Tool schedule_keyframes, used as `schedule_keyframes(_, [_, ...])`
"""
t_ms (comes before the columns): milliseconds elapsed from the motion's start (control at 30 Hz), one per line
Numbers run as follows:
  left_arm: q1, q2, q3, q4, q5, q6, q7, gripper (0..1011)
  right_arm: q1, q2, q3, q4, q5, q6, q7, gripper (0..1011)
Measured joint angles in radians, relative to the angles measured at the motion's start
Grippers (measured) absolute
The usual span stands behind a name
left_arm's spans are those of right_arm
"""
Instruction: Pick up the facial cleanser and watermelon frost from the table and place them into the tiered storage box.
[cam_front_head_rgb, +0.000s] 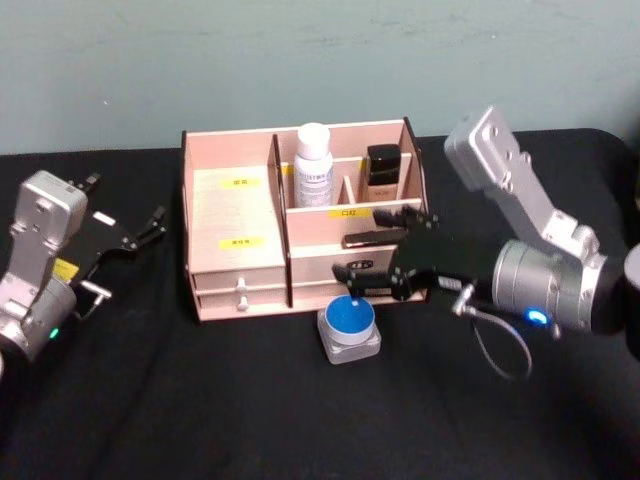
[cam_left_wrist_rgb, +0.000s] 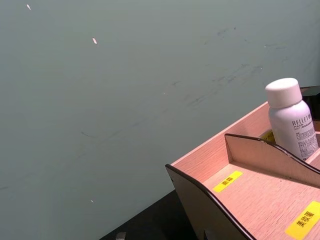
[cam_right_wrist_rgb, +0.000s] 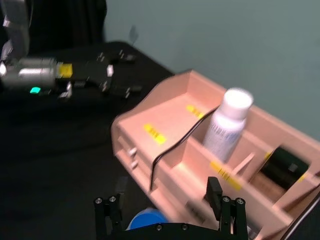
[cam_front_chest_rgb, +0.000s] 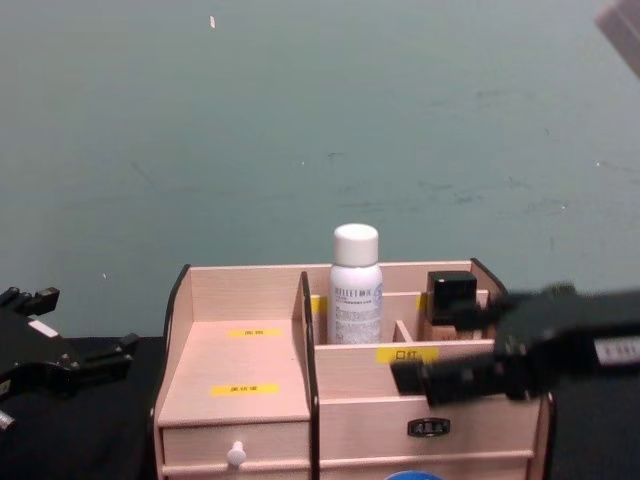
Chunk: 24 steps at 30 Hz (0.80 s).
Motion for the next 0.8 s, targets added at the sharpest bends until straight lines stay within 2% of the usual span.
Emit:
schedule_keyframes(267, [0.0, 0.0, 0.0, 0.0, 0.0, 0.0, 0.0, 1009, -0.058, 0.036, -0.022, -0.031, 0.012, 0.043, -0.011, 1004])
schedule_keyframes(500, [0.0, 0.0, 0.0, 0.0, 0.0, 0.0, 0.0, 1009, -0.065, 0.045, -0.043, -0.026, -0.001, 0.072, -0.02, 1004])
schedule_keyframes(800, [0.0, 0.0, 0.0, 0.0, 0.0, 0.0, 0.0, 1010, -0.053, 0.038, -0.065, 0.009, -0.042, 0.09, -0.021, 1004])
